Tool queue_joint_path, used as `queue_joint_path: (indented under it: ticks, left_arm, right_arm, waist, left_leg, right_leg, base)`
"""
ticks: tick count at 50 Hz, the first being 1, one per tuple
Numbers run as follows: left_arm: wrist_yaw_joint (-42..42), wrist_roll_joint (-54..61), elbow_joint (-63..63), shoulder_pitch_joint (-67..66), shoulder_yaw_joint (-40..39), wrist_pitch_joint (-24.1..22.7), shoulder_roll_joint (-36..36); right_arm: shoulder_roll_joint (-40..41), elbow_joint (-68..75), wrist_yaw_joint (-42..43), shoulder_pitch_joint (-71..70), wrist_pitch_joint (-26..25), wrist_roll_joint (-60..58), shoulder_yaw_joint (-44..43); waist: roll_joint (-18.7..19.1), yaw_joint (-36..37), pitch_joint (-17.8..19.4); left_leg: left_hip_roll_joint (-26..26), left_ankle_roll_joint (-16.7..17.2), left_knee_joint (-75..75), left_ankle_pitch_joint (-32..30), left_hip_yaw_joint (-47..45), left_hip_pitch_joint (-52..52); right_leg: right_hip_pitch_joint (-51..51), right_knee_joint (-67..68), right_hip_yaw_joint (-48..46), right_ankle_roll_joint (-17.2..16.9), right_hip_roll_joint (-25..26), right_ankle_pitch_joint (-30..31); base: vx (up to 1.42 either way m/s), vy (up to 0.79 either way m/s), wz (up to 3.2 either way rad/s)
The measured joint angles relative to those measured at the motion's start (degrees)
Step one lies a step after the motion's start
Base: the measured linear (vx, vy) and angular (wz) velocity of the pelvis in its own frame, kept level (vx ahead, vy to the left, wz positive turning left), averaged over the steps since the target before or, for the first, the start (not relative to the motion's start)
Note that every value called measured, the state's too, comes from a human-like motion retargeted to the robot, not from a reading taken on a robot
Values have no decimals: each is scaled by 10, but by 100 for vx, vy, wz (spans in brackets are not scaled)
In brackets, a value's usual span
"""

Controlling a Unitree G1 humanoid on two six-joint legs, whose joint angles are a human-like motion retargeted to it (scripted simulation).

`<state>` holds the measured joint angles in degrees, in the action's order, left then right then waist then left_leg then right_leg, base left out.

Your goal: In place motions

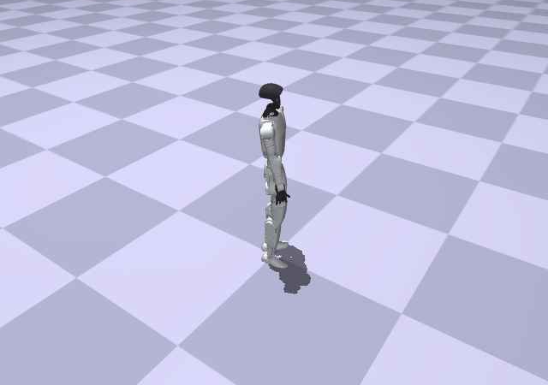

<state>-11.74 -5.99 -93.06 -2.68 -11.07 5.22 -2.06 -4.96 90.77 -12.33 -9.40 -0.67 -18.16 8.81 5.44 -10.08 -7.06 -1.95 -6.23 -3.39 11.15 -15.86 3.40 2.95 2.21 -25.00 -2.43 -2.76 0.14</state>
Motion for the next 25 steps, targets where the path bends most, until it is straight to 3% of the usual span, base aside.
queue_joint_path:
  ticks: [13, 20, 25]
  left_arm:
    - [-28, -55, -10, -134, -29, 2, -25]
    - [-4, -27, -37, -91, -27, 16, -20]
    - [15, -29, -21, -23, 18, 21, -21]
  right_arm:
    - [61, -210, -43, -66, 55, 56, 65]
    - [49, -194, -31, -33, 58, 24, 73]
    - [27, -111, -20, 14, 46, -14, 33]
  waist:
    - [-26, 20, 3]
    - [-30, 10, -2]
    - [-35, 0, -8]
  left_leg:
    - [-18, 8, 0, -5, 10, 0]
    - [-18, 7, 5, -7, 10, 3]
    - [-17, 5, 6, -9, 13, 9]
  right_leg:
    - [4, 4, 6, 3, -21, 2]
    - [5, 3, -2, 1, -23, 0]
    - [6, 1, -9, -2, -23, 0]
  base:
    - [-2, 5, 11]
    - [-5, 1, 3]
    - [-7, -2, 5]
